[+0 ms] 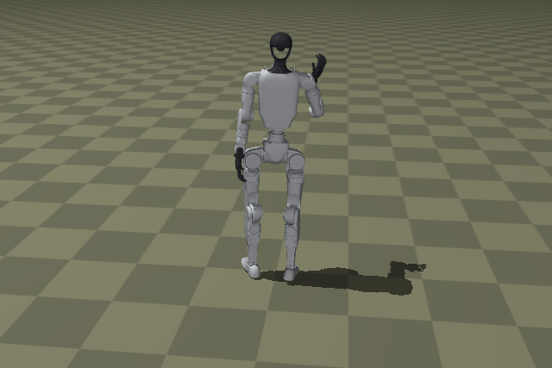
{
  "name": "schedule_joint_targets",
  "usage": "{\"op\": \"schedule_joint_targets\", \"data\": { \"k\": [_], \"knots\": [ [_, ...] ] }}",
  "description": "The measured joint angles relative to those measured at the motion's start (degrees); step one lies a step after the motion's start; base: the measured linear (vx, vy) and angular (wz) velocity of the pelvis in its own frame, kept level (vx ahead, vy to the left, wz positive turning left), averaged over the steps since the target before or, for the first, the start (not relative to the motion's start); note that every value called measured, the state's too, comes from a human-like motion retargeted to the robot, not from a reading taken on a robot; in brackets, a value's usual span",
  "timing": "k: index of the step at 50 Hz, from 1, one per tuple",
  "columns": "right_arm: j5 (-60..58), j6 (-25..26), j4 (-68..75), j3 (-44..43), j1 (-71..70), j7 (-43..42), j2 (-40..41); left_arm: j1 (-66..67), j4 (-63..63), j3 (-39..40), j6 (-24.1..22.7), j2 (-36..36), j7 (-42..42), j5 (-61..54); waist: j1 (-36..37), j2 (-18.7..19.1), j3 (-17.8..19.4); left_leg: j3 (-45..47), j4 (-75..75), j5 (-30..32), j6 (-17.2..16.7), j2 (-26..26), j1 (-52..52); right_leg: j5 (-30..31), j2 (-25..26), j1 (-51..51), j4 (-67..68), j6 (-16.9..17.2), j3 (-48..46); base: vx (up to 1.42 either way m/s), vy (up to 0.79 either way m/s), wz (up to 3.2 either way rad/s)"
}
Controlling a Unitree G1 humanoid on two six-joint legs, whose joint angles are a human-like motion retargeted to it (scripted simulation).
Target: Upper body actions
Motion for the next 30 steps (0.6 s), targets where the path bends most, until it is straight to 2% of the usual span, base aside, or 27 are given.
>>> {"op": "schedule_joint_targets", "data": {
  "k": [3,6,8,12,13,15,18,22,23,25,27,28,30],
  "knots": [
    [-2.8,4.1,0.8,-3.9,1.6,-5.5,0.4,-0.2,-0.2,0.0,-0.1,-0.1,-0.1,0.1,-0.3,0.1,0.2,0.4,0.0,-0.1,0.0,0.1,0.2,0.1,0.1,0.0,0.0,0.0,0.4,0.00,0.00,0.00],
    [2.4,10.0,4.3,-5.7,1.6,-4.1,2.3,-0.2,-0.2,-0.2,-0.2,-0.2,-0.2,-0.1,-0.4,0.1,0.2,0.7,0.0,-0.1,0.0,0.2,0.3,0.1,0.2,0.0,0.0,-0.1,0.7,0.00,0.00,0.00],
    [9.8,16.3,7.5,-6.7,0.6,2.5,4.4,-0.2,-0.2,-0.4,-0.2,-0.2,-0.2,-0.1,-0.6,0.2,0.2,0.9,0.0,-0.2,0.0,0.2,0.4,0.2,0.2,-0.1,0.0,-0.1,0.9,0.00,0.00,0.00],
    [21.0,35.1,13.7,-10.0,-2.0,23.5,7.9,-0.2,-0.3,-0.4,-0.2,-0.2,-0.1,0.0,-0.7,0.1,0.2,1.5,-0.1,-0.2,0.1,0.3,0.7,0.3,0.3,-0.2,0.1,-0.2,1.4,0.00,0.00,0.00],
    [22.8,38.0,15.0,-10.5,-2.6,27.4,8.5,-0.2,-0.4,-0.4,-0.2,-0.2,-0.2,0.1,-0.7,0.1,0.2,1.6,-0.1,-0.2,0.1,0.3,0.7,0.3,0.3,-0.2,0.1,-0.2,1.5,0.00,0.00,0.00],
    [25.2,40.4,17.1,-11.2,-3.2,32.6,9.0,-0.2,-0.4,-0.4,-0.2,-0.2,-0.2,0.1,-0.7,0.1,0.2,1.7,-0.1,-0.3,0.1,0.4,0.8,0.4,0.3,-0.3,0.1,-0.2,1.6,0.00,0.00,0.00],
    [25.3,39.3,17.6,-11.4,-2.6,32.2,8.4,-0.1,-0.4,-0.5,-0.2,-0.1,-0.3,0.1,-0.7,0.0,0.2,1.7,-0.1,-0.3,0.0,0.4,0.7,0.4,0.3,-0.3,0.1,-0.2,1.6,0.00,0.00,0.00],
    [21.0,32.5,14.7,-10.2,-0.7,25.8,6.8,-0.3,-0.2,-0.5,-0.2,0.0,-0.2,-0.1,-0.7,0.0,0.4,1.6,-0.1,-0.3,0.0,0.4,0.7,0.3,0.3,-0.2,0.0,-0.2,1.4,0.00,0.00,0.00],
    [19.9,28.6,13.9,-9.8,-0.2,23.2,6.3,-0.3,-0.2,-0.5,-0.2,0.0,-0.2,-0.1,-0.7,0.0,0.5,1.6,-0.1,-0.3,0.0,0.4,0.7,0.3,0.4,-0.2,0.0,-0.2,1.5,0.00,0.00,0.00],
    [15.2,15.7,11.7,-8.3,0.4,15.9,5.3,-0.2,-0.2,-0.5,-0.2,0.0,-0.3,0.0,-0.7,0.1,0.5,1.6,-0.1,-0.3,0.0,0.4,0.8,0.3,0.4,-0.2,0.0,-0.2,1.4,0.00,0.00,0.00],
    [9.2,4.9,9.7,-6.9,0.5,8.7,4.2,-0.1,-0.2,-0.5,-0.2,0.0,-0.3,0.1,-0.6,0.2,0.5,1.6,-0.1,-0.3,0.0,0.5,0.8,0.3,0.4,-0.2,0.0,-0.3,1.5,0.00,0.00,0.00],
    [7.1,2.1,8.7,-6.1,0.5,5.9,3.6,0.0,-0.2,-0.5,-0.2,0.0,-0.2,0.2,-0.6,0.2,0.5,1.6,-0.1,-0.3,0.0,0.5,0.8,0.3,0.4,-0.2,0.0,-0.3,1.5,0.00,0.00,0.00],
    [4.2,0.8,7.2,-5.0,0.3,3.5,2.5,0.0,-0.1,-0.4,-0.1,0.0,-0.2,0.2,-0.6,0.1,0.4,1.5,-0.1,-0.3,0.0,0.4,0.8,0.3,0.4,-0.2,0.0,-0.2,1.4,0.00,0.00,0.00]
  ]
}}
